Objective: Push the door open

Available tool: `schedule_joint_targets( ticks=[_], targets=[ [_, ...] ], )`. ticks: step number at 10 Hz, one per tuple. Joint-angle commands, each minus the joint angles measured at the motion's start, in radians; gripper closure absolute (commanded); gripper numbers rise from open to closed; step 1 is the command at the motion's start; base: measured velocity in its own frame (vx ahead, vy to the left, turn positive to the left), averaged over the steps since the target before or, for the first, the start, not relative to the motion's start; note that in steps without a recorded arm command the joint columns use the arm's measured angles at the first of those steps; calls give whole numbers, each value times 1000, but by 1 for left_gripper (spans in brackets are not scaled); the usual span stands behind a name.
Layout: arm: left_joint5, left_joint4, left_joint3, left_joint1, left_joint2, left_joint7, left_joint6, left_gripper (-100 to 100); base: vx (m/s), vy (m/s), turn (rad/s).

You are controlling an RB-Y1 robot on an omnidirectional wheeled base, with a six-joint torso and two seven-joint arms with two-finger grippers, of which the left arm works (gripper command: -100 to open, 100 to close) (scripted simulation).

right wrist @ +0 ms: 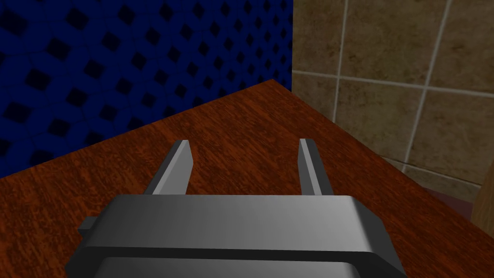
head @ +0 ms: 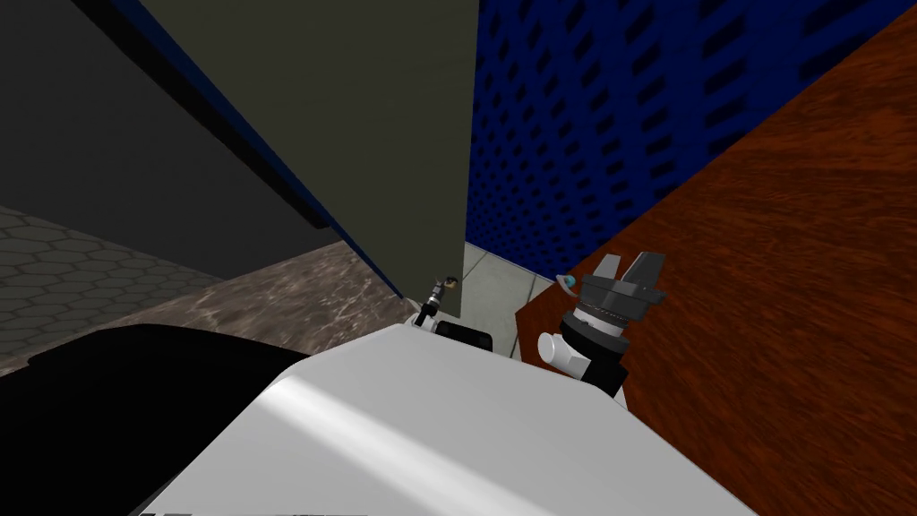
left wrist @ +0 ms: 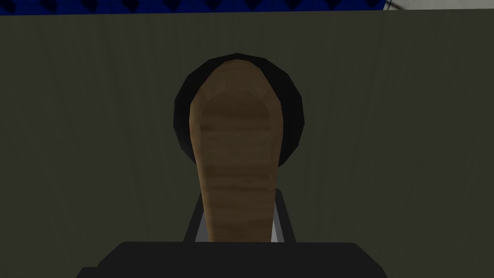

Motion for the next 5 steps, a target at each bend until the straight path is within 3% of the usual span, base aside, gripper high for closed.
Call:
schedule_joint_targets(
  ticks=[1,5],
  targets=[
    [12,2,33,-12,0,-9,-6,100,174,-148,97],
    [32,19,84,-27,-24,-26,-5,100,179,-120,75]
  ],
)
